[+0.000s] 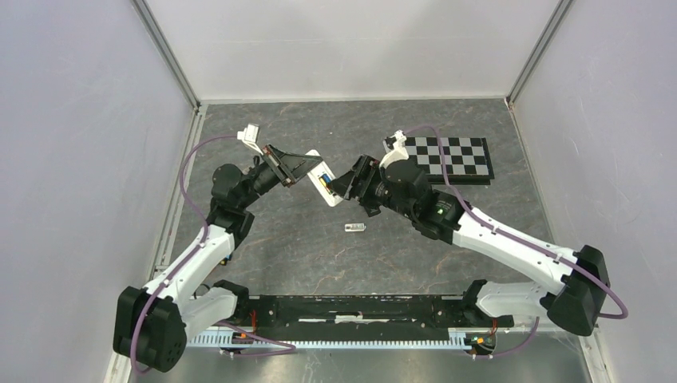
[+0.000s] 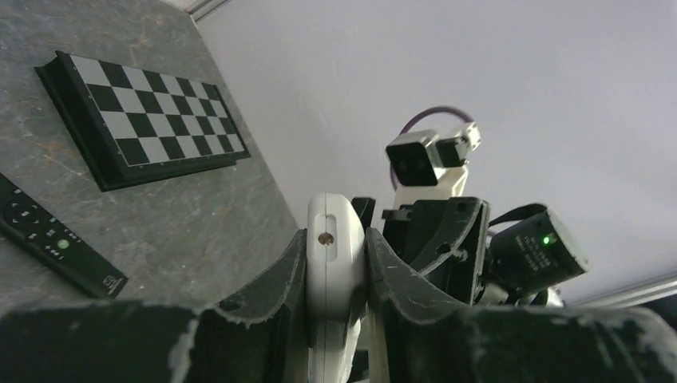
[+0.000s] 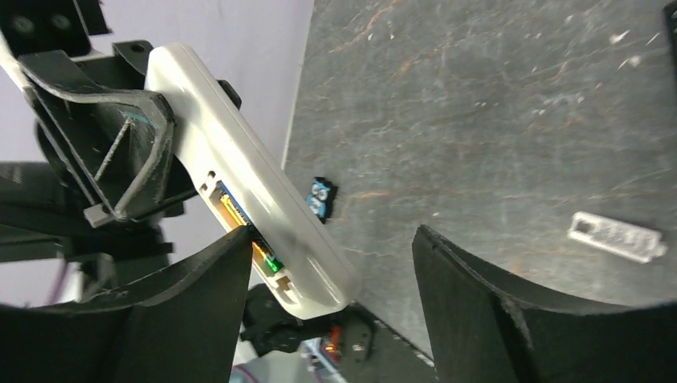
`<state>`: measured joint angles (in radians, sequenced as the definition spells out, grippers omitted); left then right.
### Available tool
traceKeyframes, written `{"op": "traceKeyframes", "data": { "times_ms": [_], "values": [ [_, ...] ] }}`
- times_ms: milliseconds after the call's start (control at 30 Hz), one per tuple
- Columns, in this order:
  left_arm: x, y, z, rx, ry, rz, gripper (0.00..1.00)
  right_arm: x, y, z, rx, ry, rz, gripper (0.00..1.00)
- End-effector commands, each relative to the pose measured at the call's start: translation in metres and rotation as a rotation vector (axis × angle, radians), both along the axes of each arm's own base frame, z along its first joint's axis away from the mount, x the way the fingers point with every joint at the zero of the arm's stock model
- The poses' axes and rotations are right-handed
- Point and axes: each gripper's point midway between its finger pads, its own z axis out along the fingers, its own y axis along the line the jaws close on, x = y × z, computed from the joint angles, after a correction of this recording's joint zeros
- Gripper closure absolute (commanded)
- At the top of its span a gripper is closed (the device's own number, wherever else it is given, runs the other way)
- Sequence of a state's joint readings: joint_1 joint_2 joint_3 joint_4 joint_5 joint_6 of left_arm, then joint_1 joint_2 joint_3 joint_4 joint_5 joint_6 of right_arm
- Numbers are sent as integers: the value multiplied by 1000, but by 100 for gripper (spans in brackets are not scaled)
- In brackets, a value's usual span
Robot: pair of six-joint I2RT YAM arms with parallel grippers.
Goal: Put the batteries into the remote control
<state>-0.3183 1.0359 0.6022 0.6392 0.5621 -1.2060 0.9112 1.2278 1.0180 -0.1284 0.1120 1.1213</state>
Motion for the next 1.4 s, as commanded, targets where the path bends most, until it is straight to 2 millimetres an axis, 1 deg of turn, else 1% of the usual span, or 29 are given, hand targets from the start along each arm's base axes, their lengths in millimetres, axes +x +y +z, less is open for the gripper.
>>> {"op": "traceKeyframes", "data": {
  "times_ms": [0, 33, 67, 133, 200, 267, 300, 333, 400, 467, 500, 567, 600, 667, 733, 833, 933, 967, 1100, 1167, 1200, 1267, 1367],
  "values": [
    [-15, -4, 18, 133, -201, -26, 98, 7, -25, 25, -85, -277, 4, 20],
    [-14, -3, 14, 152, -204, -19, 98, 6, -29, 32, -77, -322, 6, 18],
    [-13, -2, 9, 168, -202, -12, 98, 5, -33, 45, -62, -377, 2, 16],
    [-10, 0, 0, 200, -198, -1, 98, 2, -38, 54, -90, -454, 22, 14],
    [-9, 1, -9, 227, -188, 6, 98, 1, -42, 56, -146, -509, 41, 14],
    [-6, 3, -21, 243, -163, 18, 98, 3, -47, 53, -220, -548, 54, 13],
    [-5, 3, -29, 253, -142, 24, 98, 4, -50, 41, -284, -539, 72, 14],
    [-2, 5, -37, 263, -113, 39, 98, 6, -52, 36, -337, -538, 83, 14],
    [4, 9, -59, 281, -37, 74, 98, 10, -52, 13, -462, -515, 136, 17],
    [9, 14, -82, 285, 46, 113, 98, 10, -49, -20, -597, -486, 246, 21],
    [11, 16, -93, 279, 84, 127, 98, 7, -45, -35, -639, -479, 318, 23],
    [14, 16, -110, 259, 134, 142, 98, 5, -44, -64, -743, -468, 430, 27],
    [17, 18, -121, 257, 167, 156, 98, 2, -42, -79, -774, -476, 495, 27],
    [23, 19, -136, 257, 199, 179, 98, -3, -40, -104, -820, -508, 613, 28],
    [32, 21, -151, 274, 228, 206, 98, -10, -37, -122, -840, -541, 757, 28],
    [44, 24, -174, 285, 270, 249, 98, -12, -41, -153, -911, -579, 886, 27],
    [54, 27, -190, 256, 294, 281, 98, -20, -42, -184, -932, -639, 1049, 26],
    [56, 29, -194, 236, 299, 288, 98, -18, -41, -190, -937, -653, 1076, 26],
    [60, 32, -215, 204, 320, 287, 98, 9, -46, -211, -998, -645, 1072, 25],
    [60, 35, -225, 167, 351, 298, 98, 17, -48, -219, -1010, -632, 1089, 25],
    [60, 35, -224, 143, 345, 295, 98, 22, -50, -222, -1029, -630, 1082, 25],
    [61, 33, -226, 124, 343, 285, 96, 27, -52, -226, -1047, -635, 1080, 25],
    [62, 36, -237, 136, 372, 305, 90, 28, -52, -235, -1032, -625, 1095, 26]
  ]
}}
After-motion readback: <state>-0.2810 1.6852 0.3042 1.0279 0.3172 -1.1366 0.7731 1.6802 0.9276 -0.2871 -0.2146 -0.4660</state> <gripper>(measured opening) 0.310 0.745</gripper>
